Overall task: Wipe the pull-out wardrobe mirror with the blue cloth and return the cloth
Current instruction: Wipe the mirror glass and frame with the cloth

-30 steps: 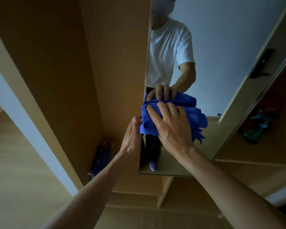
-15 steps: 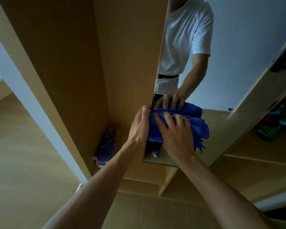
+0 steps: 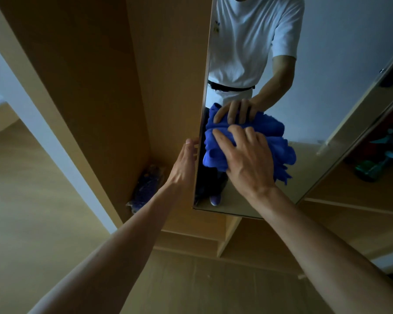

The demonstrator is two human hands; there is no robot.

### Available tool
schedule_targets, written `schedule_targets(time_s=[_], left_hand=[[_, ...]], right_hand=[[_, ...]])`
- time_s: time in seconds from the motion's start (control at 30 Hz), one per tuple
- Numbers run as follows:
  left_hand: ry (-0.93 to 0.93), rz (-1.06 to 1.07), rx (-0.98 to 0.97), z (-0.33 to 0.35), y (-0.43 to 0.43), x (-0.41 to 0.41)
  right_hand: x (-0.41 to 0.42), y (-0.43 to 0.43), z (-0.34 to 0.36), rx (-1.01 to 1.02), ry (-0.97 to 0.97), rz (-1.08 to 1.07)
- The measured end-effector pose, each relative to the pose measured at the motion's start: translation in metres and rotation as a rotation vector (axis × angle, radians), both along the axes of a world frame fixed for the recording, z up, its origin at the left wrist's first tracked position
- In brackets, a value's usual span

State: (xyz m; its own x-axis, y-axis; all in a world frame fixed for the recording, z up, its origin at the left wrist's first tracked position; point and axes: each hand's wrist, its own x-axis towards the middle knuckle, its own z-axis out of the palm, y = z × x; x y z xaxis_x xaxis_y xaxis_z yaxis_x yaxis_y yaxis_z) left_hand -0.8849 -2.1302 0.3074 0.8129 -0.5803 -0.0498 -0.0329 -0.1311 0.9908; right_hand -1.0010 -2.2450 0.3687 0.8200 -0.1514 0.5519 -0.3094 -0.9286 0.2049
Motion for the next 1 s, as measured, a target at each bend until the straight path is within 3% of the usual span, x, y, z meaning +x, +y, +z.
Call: schedule_targets(time_s=[0.3, 0.5, 0.7, 1.0], left_hand=[[0.094, 0.028, 0.041, 0.015, 0.000, -0.013], [-0.078, 0.079, 0.021, 0.002, -0.011, -0.010], [-0.113, 0.124, 0.020, -0.012, -0.017, -0.017], [-0.100, 0.139, -0.003, -0.018, -0.022, -0.025]], right_hand=[[-0.014, -0.015, 0.009, -0.078, 0.006, -0.020], [-0.014, -0.015, -0.026, -0.099, -0.017, -0.013], [-0.022, -0.019, -0.070, -0.167, 0.154, -0.027], [-0.029, -0.029, -0.039, -0.024, 0.057, 0.019]])
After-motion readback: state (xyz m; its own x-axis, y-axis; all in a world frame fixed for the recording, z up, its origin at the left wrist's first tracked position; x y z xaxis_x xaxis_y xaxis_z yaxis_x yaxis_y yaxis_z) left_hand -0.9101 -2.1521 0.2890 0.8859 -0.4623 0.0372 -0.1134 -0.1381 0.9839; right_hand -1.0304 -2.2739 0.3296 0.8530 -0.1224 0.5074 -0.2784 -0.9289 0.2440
